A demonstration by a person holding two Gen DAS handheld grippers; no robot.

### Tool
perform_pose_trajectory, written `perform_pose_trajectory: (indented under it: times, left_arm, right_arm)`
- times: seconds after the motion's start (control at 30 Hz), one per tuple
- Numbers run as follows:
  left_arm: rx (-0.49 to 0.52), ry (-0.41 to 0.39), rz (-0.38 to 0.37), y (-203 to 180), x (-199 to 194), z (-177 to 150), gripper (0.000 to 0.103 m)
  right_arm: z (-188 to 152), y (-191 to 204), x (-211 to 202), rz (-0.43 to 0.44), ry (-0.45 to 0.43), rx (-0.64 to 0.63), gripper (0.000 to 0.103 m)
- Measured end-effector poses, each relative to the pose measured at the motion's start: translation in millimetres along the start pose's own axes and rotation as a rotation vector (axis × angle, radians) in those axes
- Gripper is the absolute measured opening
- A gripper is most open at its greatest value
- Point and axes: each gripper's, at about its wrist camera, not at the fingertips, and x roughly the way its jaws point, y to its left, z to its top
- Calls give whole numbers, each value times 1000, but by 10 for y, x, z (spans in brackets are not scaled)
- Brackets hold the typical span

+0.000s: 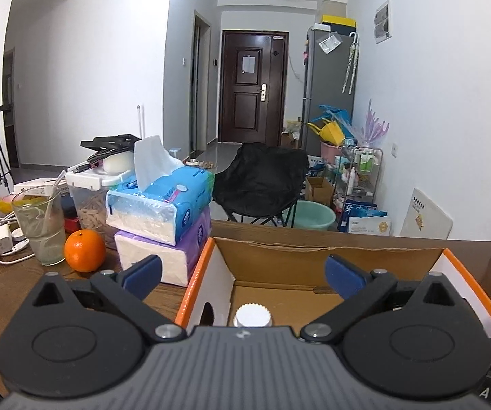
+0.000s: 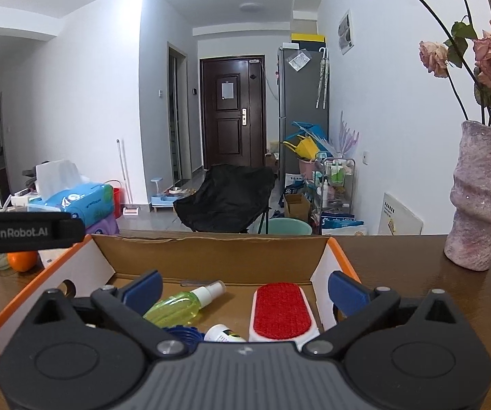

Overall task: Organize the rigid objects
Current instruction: 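Open both tools to drop the white cap and container into the box, then move the right tool to the white tape roll and second white cap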

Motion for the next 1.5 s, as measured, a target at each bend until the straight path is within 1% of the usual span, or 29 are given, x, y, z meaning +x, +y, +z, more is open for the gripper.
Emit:
perform_pose_trajectory:
  times: [0.13,0.27,0.63,0.77,1.33,1.5]
  left_arm:
    - [-3,10,3,0,1,-5,103]
    - [-13,2,-3,9,-39,1,103]
    - [-6,-77,-1,-43,-378,-51,103]
    - [-6,-86,-2,-29,-494,-91,103]
    - [36,-91,-7,-8,-1068,-393,103]
    - [54,-73,-14,-16,-1199,-523,103]
  right_arm:
    - [-3,-8,-37,-1,-4,3,103]
    - [-6,-32,-117,-9,-19,3,103]
    - [-51,-119,-438,-19,-48,2,103]
    - [-95,-144,-583,-20,-53,-4,103]
    - [-334,-202,-1211,-26,-52,-45,103]
    - [-449,-194,-1388,-33,-55,-66,103]
